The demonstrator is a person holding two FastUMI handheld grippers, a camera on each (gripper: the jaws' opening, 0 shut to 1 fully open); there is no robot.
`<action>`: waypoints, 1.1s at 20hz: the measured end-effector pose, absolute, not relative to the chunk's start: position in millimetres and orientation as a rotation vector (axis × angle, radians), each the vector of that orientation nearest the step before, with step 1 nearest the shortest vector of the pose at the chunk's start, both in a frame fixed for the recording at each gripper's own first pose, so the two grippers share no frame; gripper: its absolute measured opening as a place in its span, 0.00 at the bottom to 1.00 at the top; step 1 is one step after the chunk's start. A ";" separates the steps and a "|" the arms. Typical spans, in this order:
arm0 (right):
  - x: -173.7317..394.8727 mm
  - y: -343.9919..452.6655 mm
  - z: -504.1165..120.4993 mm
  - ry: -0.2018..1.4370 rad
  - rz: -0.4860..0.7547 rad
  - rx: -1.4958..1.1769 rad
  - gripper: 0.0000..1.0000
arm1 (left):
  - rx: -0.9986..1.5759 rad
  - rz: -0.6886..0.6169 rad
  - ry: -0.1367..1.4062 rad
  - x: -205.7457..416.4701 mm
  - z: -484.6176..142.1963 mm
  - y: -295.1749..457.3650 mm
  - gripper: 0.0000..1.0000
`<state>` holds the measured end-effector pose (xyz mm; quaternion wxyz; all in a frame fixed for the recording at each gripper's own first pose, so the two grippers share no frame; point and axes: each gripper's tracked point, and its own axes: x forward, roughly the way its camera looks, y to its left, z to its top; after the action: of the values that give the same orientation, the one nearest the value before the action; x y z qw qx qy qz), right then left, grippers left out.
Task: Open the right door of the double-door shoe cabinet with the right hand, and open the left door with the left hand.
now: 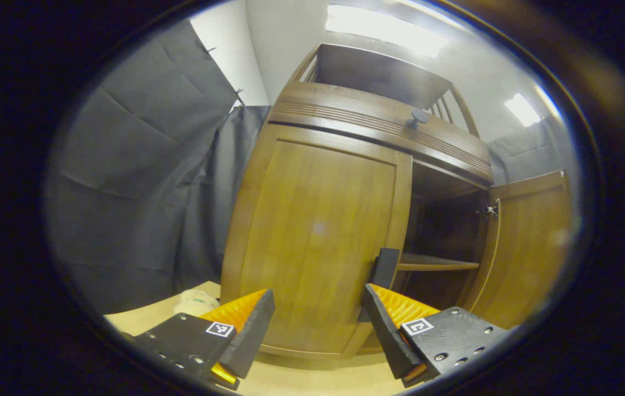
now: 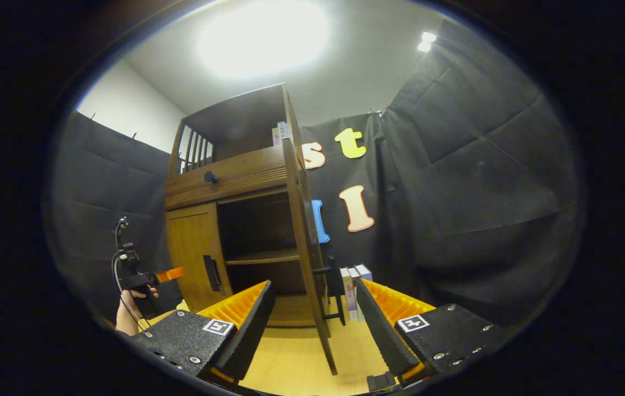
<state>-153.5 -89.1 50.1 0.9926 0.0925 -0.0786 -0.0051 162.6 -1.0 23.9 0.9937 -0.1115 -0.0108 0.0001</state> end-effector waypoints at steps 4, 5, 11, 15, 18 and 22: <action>-144.1 -44.5 56.1 -0.148 0.061 0.133 0.92 | -0.189 -0.052 -0.033 189.9 29.6 -32.1 0.98; -138.0 -36.2 54.9 -0.138 0.061 0.125 0.92 | -0.181 -0.063 -0.027 196.5 25.8 -39.4 0.96; -107.7 -4.6 38.6 -0.101 0.033 -0.007 0.94 | -0.155 -0.100 -0.008 221.0 8.3 -60.7 0.94; -88.1 -0.8 23.2 -0.058 0.011 -0.004 0.94 | -0.152 -0.125 0.043 248.9 -6.8 -83.7 0.89; -81.5 -5.9 18.9 -0.053 0.053 0.013 0.94 | -0.099 -0.092 0.066 259.1 -12.1 -87.7 0.93; -80.4 -4.9 18.0 -0.042 0.097 0.022 0.94 | -0.057 -0.099 0.088 264.1 -10.3 -94.8 0.75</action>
<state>-80.4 -4.9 18.0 0.9986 0.0108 -0.0211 0.0483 264.1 -94.8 -10.3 0.9974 -0.0284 0.0439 -0.0494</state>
